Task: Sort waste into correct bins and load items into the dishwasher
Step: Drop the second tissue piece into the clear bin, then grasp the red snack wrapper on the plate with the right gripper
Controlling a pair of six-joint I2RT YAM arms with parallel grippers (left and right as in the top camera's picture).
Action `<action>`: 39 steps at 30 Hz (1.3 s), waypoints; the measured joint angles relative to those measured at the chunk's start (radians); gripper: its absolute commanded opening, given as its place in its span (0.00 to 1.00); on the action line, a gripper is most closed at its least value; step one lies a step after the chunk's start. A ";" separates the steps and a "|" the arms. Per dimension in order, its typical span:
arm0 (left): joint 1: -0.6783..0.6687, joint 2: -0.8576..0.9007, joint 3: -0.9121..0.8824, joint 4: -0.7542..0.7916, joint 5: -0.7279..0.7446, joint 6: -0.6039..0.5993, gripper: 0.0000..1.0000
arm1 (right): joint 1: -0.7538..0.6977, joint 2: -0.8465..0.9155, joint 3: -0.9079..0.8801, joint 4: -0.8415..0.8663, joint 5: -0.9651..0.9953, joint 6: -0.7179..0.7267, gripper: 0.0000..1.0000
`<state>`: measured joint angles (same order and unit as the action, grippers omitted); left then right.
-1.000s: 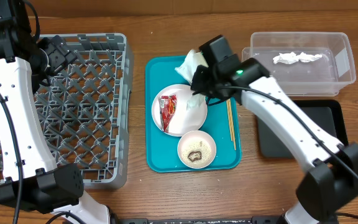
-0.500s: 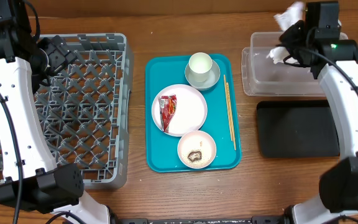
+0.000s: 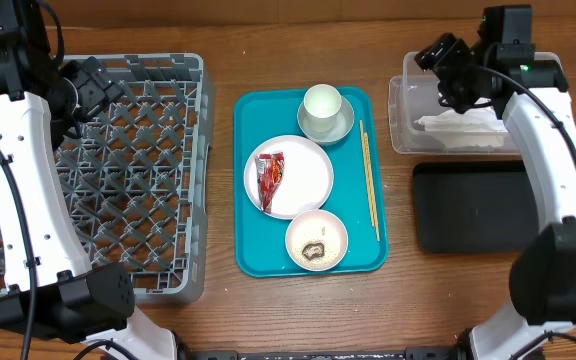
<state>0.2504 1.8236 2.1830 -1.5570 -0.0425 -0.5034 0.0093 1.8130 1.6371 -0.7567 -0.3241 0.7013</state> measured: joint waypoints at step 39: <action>0.000 0.000 0.000 0.000 0.000 0.000 1.00 | 0.740 0.373 -0.001 -0.025 0.331 0.058 0.04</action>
<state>0.2504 1.8236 2.1830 -1.5570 -0.0422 -0.5034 0.7498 2.1857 1.6360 -0.7818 0.0071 0.7589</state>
